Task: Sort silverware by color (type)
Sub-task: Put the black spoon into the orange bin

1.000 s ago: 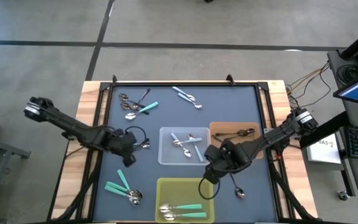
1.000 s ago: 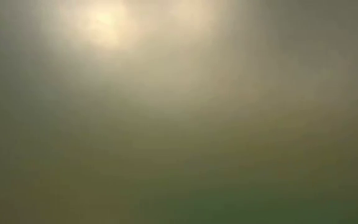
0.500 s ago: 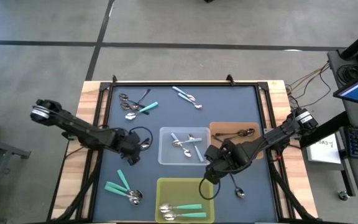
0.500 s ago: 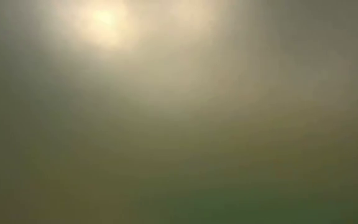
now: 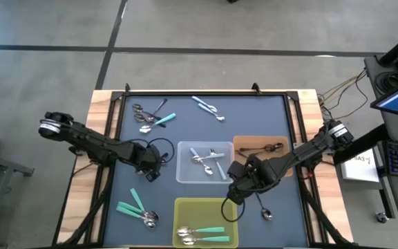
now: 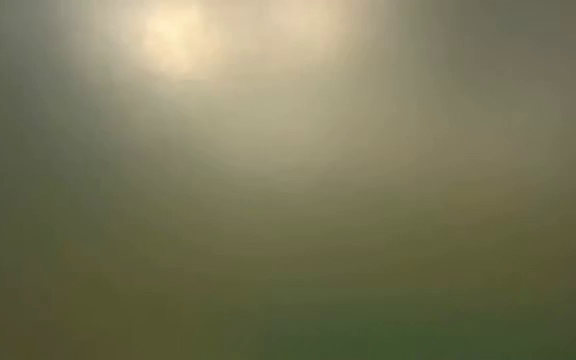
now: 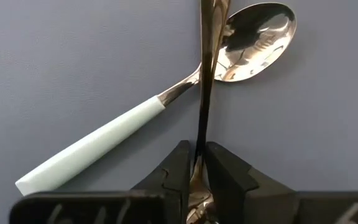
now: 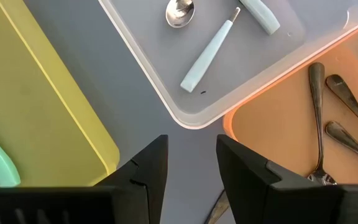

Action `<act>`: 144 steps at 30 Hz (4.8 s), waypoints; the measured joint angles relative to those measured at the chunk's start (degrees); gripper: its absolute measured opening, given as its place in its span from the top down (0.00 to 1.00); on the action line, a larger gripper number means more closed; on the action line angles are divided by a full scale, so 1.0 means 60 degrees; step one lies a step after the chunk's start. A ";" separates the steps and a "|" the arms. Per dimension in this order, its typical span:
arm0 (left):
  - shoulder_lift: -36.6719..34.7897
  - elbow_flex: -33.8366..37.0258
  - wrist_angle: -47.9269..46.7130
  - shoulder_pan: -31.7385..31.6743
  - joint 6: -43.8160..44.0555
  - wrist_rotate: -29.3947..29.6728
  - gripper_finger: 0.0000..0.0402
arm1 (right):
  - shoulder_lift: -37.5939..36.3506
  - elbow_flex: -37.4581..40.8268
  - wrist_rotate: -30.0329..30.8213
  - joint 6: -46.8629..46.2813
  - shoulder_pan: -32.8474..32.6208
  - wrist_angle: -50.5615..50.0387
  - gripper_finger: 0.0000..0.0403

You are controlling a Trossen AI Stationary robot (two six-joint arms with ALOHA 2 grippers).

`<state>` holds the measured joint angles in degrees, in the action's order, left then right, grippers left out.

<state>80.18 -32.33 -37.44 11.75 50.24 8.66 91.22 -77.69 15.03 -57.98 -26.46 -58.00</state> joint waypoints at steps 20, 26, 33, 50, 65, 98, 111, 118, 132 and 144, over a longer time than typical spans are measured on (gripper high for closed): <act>-0.1221 -0.1928 -0.0235 0.0004 -0.0694 0.0246 1.00 | 0.0004 0.0018 0.0137 0.0162 0.0097 -0.0010 0.68; -0.1194 -0.3534 -0.0198 -0.0127 -0.1870 0.1363 1.00 | -0.0007 0.0018 0.0852 -0.0112 0.0552 -0.0123 0.68; -0.0441 -0.5139 -0.0143 -0.0570 -0.3296 0.1727 1.00 | -0.0333 0.0029 0.2227 -0.0831 0.1208 -0.0028 0.68; 0.1644 -0.6997 0.0473 -0.0852 -0.4424 0.2005 1.00 | -0.1867 0.2407 0.4241 -0.0517 0.2057 0.6133 0.68; 0.2110 -0.7182 0.0699 -0.0867 -0.4015 0.1973 1.00 | -0.2434 0.4775 0.3314 -0.0503 0.2443 1.0725 0.68; 0.2095 -0.7171 0.1839 -0.0947 -0.3787 0.1972 1.00 | -0.2381 0.4936 0.3337 0.0705 0.2896 1.2725 0.69; 0.2099 -0.7164 0.1855 -0.0983 -0.3799 0.1972 0.99 | -0.2384 0.4921 0.3215 0.0823 0.2947 1.2782 0.97; 0.2099 -0.7160 0.1913 -0.0979 -0.3792 0.1972 0.93 | -0.3000 0.4920 0.2674 0.1300 0.3294 1.1724 0.98; 0.2095 -0.7160 0.1723 -0.1053 -0.4039 0.1969 0.88 | -0.5758 0.2683 0.1946 0.0440 0.3341 0.0955 0.98; 0.2088 -0.7160 0.0040 -0.1704 -0.4027 0.1987 0.88 | -0.4455 0.2861 0.0488 0.0740 0.3093 -0.2859 0.98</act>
<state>92.71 -75.29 -37.20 1.52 26.07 20.58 64.49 -60.53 17.96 -53.54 -7.90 -75.15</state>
